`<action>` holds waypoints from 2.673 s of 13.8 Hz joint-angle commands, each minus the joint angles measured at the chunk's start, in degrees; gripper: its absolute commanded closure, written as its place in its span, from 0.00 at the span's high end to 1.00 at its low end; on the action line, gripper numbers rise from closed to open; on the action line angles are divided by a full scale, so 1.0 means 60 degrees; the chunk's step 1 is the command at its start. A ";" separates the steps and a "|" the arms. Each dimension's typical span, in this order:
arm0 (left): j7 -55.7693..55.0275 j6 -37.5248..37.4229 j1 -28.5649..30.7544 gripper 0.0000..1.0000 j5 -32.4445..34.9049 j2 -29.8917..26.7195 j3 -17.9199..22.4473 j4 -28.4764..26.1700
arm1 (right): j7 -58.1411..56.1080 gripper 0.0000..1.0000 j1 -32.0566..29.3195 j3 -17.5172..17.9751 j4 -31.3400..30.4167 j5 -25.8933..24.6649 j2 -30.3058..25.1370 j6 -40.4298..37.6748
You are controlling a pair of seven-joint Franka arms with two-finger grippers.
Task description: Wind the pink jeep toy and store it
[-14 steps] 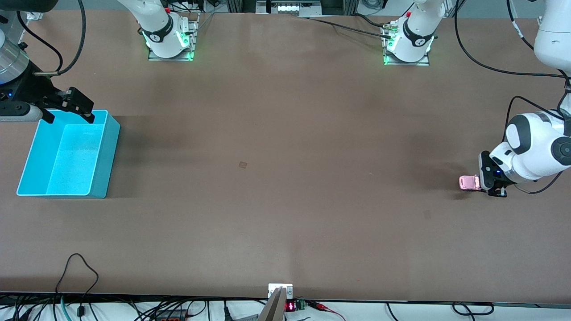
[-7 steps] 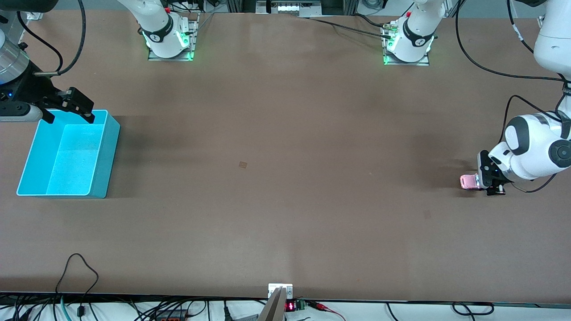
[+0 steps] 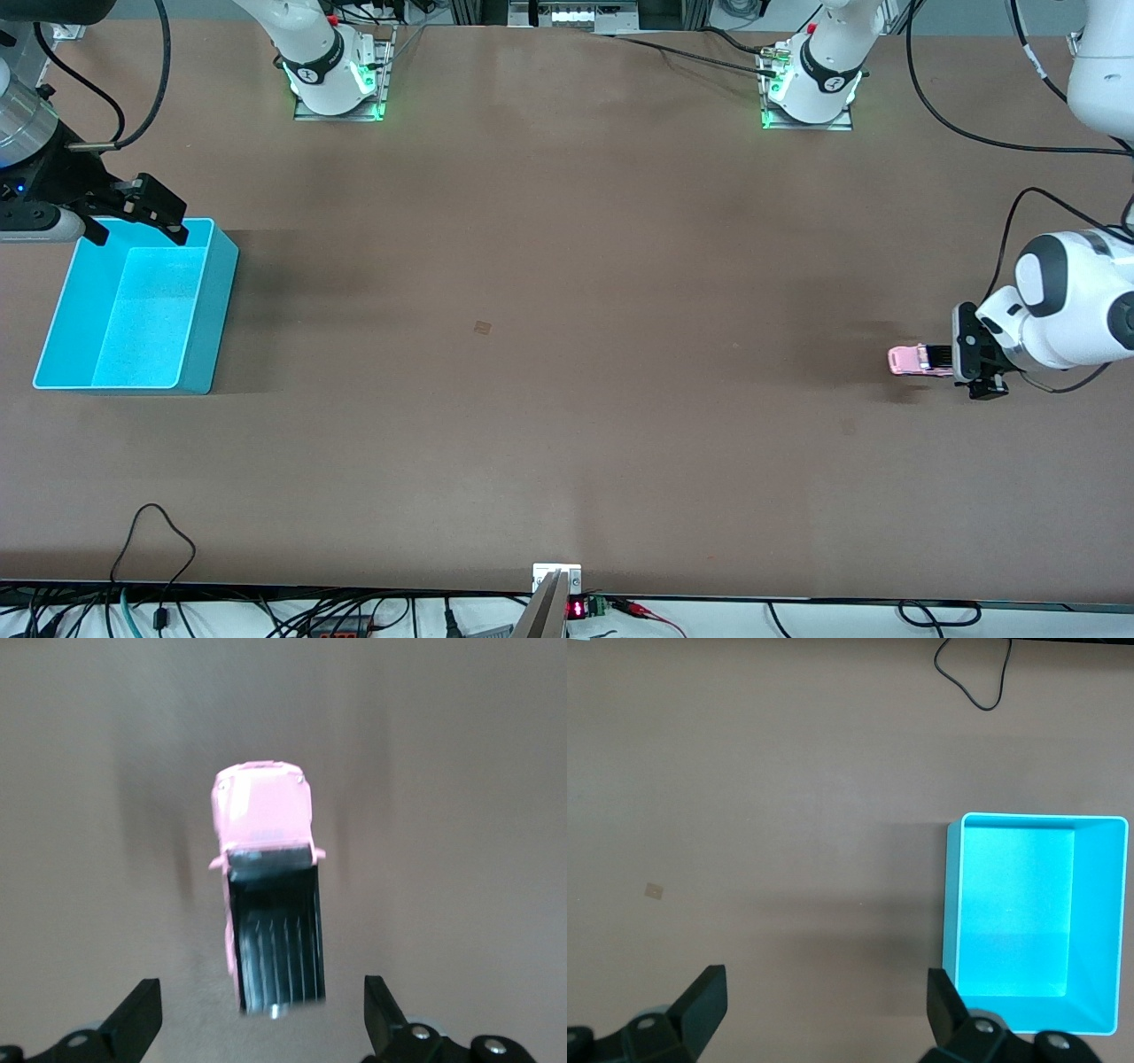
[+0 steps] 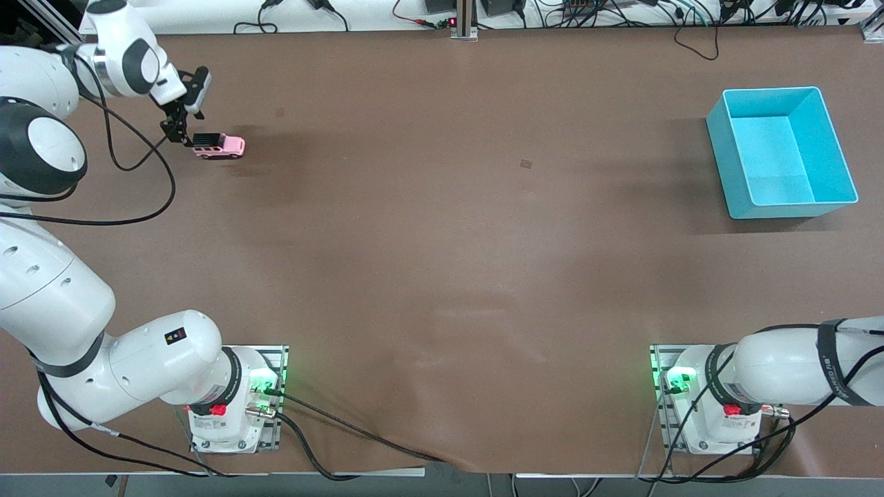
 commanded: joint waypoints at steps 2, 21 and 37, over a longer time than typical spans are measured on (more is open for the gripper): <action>-0.1744 -0.1957 -0.0165 1.00 0.0171 -0.0044 -0.0535 0.1269 | -0.0217 1.00 -0.0113 0.0067 0.0094 0.0041 -0.0033 -0.0129; -1.1268 -0.5345 -0.2770 1.00 -0.1260 -0.2196 -0.0059 0.2679 | -0.0231 1.00 -0.0113 0.0067 0.0065 0.0027 -0.0033 -0.0129; -1.5680 -0.4232 -0.5147 1.00 -0.2759 -0.4321 0.3390 0.1258 | -0.0231 1.00 -0.0142 0.0067 0.0050 0.0041 0.0039 -0.0143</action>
